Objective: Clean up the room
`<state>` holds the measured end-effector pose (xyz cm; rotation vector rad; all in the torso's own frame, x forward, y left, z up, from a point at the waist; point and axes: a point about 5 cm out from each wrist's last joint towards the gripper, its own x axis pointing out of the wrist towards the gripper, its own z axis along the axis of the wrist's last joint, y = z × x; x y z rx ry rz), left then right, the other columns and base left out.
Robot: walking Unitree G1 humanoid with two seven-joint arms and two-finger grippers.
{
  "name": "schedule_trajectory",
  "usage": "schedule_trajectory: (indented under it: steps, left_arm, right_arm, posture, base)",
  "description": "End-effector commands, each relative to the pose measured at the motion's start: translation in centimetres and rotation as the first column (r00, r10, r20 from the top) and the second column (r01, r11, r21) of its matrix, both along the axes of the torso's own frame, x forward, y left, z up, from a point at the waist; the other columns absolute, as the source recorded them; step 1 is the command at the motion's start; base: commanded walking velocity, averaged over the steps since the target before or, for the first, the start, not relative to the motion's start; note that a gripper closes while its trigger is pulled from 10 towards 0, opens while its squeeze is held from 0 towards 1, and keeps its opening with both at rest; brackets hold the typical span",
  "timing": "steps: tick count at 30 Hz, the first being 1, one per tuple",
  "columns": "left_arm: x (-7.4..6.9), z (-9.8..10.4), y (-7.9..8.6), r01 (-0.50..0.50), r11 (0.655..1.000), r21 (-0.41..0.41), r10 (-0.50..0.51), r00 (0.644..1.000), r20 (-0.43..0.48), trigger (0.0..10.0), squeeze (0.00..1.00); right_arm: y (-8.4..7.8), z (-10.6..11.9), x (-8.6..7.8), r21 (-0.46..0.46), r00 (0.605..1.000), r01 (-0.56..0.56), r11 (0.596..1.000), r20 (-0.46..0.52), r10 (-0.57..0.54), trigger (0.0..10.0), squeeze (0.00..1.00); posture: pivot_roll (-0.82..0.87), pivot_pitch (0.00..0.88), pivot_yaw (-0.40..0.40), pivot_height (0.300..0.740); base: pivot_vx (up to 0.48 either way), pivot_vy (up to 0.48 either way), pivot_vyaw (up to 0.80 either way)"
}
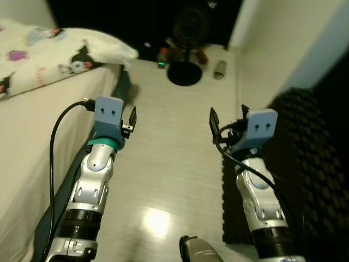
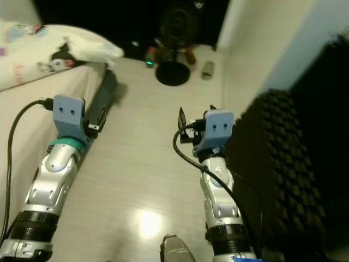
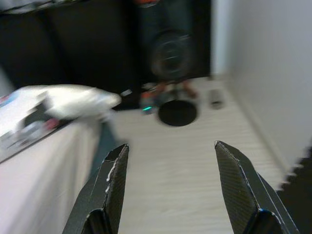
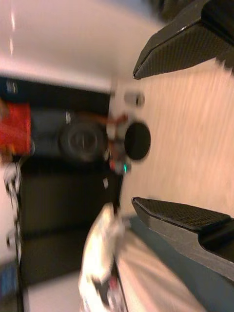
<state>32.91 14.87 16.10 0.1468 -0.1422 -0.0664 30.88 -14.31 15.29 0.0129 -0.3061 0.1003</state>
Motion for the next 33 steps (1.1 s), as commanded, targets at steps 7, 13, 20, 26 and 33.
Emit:
schedule_trajectory:
  steps: [7, 13, 20, 26, 33]
  left_arm:
    - [-0.10, -0.62, -0.16, 0.004, 1.000, -0.011, -0.004, 1.000, -0.027, 10.0, 0.00]
    - [-0.09, -0.63, -0.18, 0.003, 1.000, -0.013, -0.004, 1.000, -0.028, 10.0, 0.00]
    - [-0.11, -0.62, -0.19, 0.001, 1.000, -0.014, -0.002, 1.000, -0.027, 10.0, 0.00]
    - [-0.09, -0.51, -0.20, 0.001, 1.000, -0.002, -0.001, 1.000, -0.016, 10.0, 0.00]
    - [-0.09, -0.52, -0.12, -0.008, 1.000, 0.009, 0.008, 1.000, -0.011, 10.0, 0.00]
  right_arm:
    - [-0.34, -0.54, -0.15, 0.005, 1.000, 0.011, 1.000, -0.025, -0.011, 10.0, 0.00]
    - [-0.34, -0.56, -0.17, 0.006, 1.000, 0.012, 1.000, -0.026, -0.012, 10.0, 0.00]
    - [-0.34, -0.55, -0.19, 0.006, 1.000, 0.011, 1.000, -0.026, -0.011, 10.0, 0.00]
    - [-0.29, -0.63, -0.12, -0.007, 0.999, 0.017, 1.000, -0.027, -0.017, 10.0, 0.00]
    - [0.11, -0.76, -0.20, -0.017, 1.000, 0.006, 1.000, -0.030, -0.006, 10.0, 0.00]
  posture:
    - [-0.12, 0.055, 0.044, 0.740]
    - [-0.12, 0.056, 0.044, 0.740]
    - [-0.11, 0.061, 0.044, 0.740]
    - [-0.11, 0.063, 0.044, 0.740]
    - [-0.11, 0.063, 0.045, 0.740]
  base:
    - [0.000, 0.000, -0.79]
    - [0.000, 0.000, -0.79]
    - [0.000, 0.000, -0.79]
    - [0.160, 0.000, -0.53]
    - [0.480, 0.000, 0.00]
